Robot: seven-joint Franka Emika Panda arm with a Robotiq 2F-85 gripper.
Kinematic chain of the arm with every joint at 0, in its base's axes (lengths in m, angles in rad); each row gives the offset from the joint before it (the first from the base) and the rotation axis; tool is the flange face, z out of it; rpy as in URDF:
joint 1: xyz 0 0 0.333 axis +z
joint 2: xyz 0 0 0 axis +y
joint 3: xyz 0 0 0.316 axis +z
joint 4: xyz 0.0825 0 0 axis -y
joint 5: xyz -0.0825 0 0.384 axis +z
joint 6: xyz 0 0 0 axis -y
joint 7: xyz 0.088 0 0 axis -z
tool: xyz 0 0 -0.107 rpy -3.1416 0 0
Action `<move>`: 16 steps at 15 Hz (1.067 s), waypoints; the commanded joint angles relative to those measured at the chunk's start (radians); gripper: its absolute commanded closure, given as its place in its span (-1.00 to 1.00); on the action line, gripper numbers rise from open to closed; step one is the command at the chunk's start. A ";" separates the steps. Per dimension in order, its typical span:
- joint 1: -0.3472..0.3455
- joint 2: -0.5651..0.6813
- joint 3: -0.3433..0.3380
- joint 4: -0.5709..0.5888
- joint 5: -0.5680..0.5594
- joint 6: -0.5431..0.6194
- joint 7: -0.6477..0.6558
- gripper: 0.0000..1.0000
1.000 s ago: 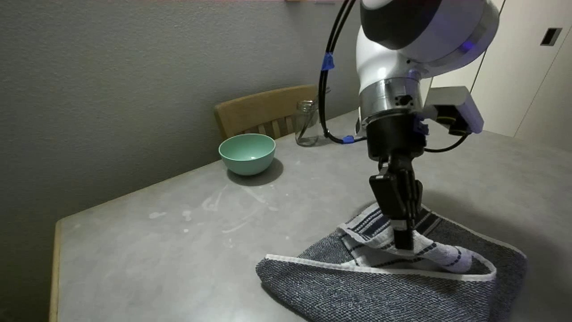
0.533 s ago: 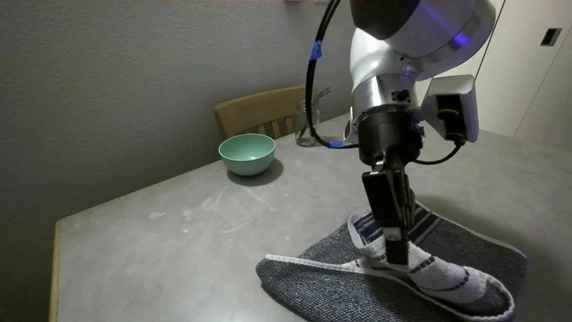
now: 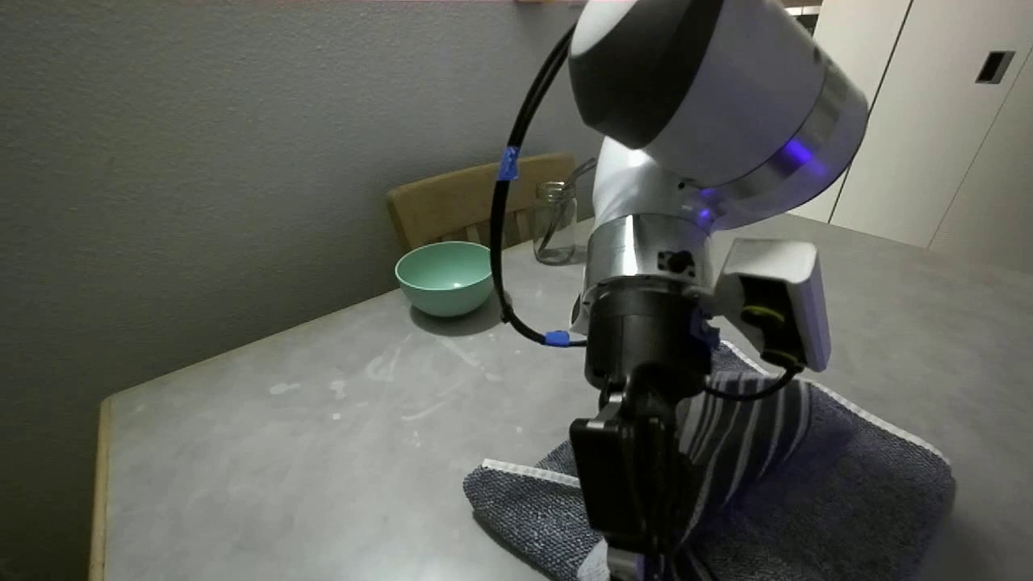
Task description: Unfold the grey towel on the table.
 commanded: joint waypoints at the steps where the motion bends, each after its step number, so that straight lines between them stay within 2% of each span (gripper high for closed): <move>1: 0.038 0.054 0.000 0.043 0.033 0.042 -0.021 0.40; 2: 0.048 0.064 -0.001 0.051 0.025 0.050 -0.016 0.39; 4: 0.062 0.087 -0.003 0.076 0.011 0.060 -0.004 0.14; 8: 0.073 0.119 -0.008 0.119 -0.011 0.050 0.013 -0.48; 11: 0.086 0.085 -0.036 0.094 -0.055 0.067 0.077 -0.89; 13: 0.079 0.048 -0.053 0.053 -0.087 0.085 0.130 -1.00; 16: 0.060 0.007 -0.076 -0.003 -0.113 0.116 0.189 -1.00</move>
